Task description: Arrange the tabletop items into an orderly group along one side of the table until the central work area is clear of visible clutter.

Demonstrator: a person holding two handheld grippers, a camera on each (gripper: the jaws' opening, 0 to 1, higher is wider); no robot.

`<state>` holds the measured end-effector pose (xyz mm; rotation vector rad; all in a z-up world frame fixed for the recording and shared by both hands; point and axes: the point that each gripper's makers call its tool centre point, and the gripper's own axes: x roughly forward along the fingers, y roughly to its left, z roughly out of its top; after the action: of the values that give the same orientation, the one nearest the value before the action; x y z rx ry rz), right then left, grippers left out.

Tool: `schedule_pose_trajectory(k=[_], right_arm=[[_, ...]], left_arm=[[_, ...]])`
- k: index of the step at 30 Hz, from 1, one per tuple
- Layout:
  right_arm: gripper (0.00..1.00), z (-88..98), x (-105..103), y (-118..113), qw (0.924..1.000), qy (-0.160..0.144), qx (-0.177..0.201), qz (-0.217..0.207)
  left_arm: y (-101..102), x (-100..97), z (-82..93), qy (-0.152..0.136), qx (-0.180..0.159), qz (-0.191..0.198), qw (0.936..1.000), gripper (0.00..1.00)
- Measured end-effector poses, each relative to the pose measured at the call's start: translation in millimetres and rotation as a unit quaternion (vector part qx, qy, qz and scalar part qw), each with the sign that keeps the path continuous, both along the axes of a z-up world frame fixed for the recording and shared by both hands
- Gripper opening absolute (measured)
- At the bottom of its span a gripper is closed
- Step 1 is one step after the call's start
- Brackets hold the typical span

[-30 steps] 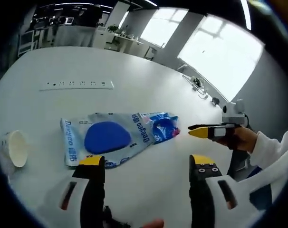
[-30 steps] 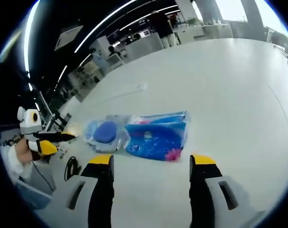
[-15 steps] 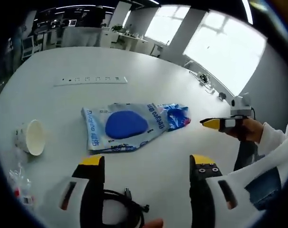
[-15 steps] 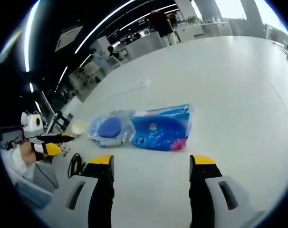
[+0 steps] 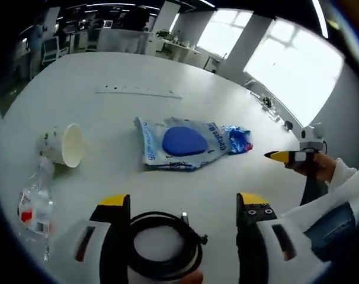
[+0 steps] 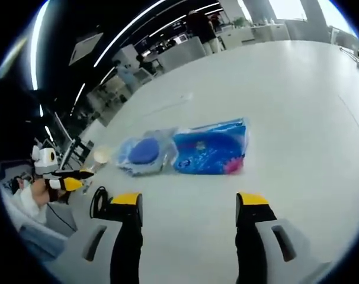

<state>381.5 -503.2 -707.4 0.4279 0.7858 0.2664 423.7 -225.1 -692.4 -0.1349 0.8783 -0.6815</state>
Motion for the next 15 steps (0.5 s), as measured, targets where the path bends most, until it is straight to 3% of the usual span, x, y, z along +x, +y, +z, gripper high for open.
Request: schedule_pose_trajectory(k=[9, 15], right_arm=[[0.61, 2.1, -5.6, 6.8, 0.9999, 0.0, 0.011, -0.004], [0.61, -2.6, -8.0, 16.4, 0.9998, 0.006, 0.02, -0.002]], left_arm=[[10.8, -5.8, -11.3, 0.01, 0.012, 0.011, 0.9998, 0.72], [25.7, -14.3, -21.3, 0.008, 0.061, -0.005, 0.9981, 0.72]])
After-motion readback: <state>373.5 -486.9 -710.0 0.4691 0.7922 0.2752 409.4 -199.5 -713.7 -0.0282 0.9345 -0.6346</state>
